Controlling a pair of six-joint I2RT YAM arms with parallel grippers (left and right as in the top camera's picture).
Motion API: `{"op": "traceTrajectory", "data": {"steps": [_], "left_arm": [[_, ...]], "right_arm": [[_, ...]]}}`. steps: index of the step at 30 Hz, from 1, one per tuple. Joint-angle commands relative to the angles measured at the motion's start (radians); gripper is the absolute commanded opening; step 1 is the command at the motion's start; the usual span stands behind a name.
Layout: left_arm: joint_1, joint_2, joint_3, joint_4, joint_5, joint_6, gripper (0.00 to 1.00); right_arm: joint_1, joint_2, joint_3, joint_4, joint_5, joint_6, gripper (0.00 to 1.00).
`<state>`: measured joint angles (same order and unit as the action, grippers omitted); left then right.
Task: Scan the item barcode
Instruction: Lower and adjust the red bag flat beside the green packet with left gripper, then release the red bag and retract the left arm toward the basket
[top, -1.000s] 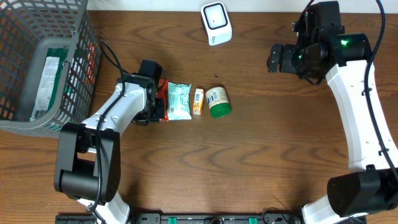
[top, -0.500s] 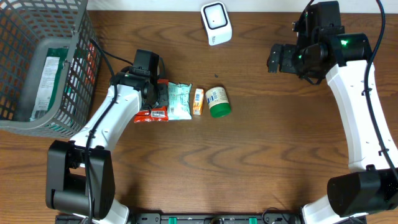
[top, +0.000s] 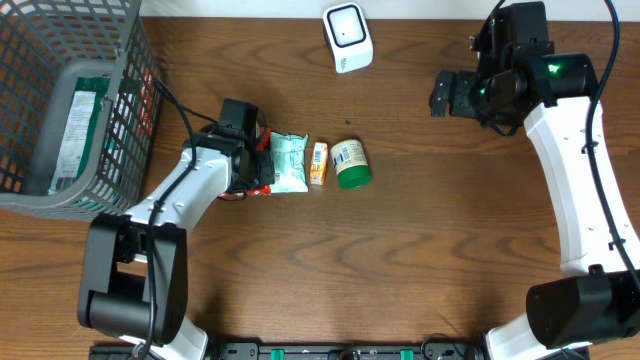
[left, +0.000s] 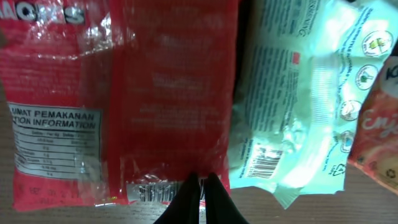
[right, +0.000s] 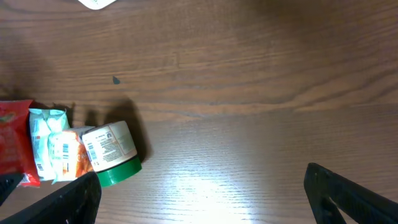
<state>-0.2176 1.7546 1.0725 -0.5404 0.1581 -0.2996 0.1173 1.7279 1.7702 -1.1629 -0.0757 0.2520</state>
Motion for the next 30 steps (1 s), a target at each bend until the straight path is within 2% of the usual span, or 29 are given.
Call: {"op": "traceTrajectory", "data": {"steps": [1,6,9,19,28,30], "left_arm": [[0.003,0.007,0.003,0.0,-0.059,0.0,0.07],[0.003,0.007,0.001,-0.004,-0.148,0.0,0.07],[0.003,0.007,0.001,-0.004,-0.166,0.038,0.08],[0.003,-0.001,0.001,-0.023,-0.224,0.044,0.07],[0.003,-0.046,0.019,-0.042,-0.219,0.036,0.08],[0.003,-0.089,0.038,-0.051,-0.211,0.036,0.11]], "right_arm": [[0.002,0.004,0.017,-0.001,-0.004,-0.01,0.99],[0.002,0.004,0.017,-0.001,-0.005,-0.01,0.99],[0.002,0.004,0.017,-0.001,-0.004,-0.01,0.99],[0.002,0.004,0.017,-0.001,-0.004,-0.01,0.99],[0.002,0.004,0.017,-0.001,-0.004,-0.01,0.99],[0.002,0.004,0.017,-0.001,-0.004,-0.01,0.99]]}}
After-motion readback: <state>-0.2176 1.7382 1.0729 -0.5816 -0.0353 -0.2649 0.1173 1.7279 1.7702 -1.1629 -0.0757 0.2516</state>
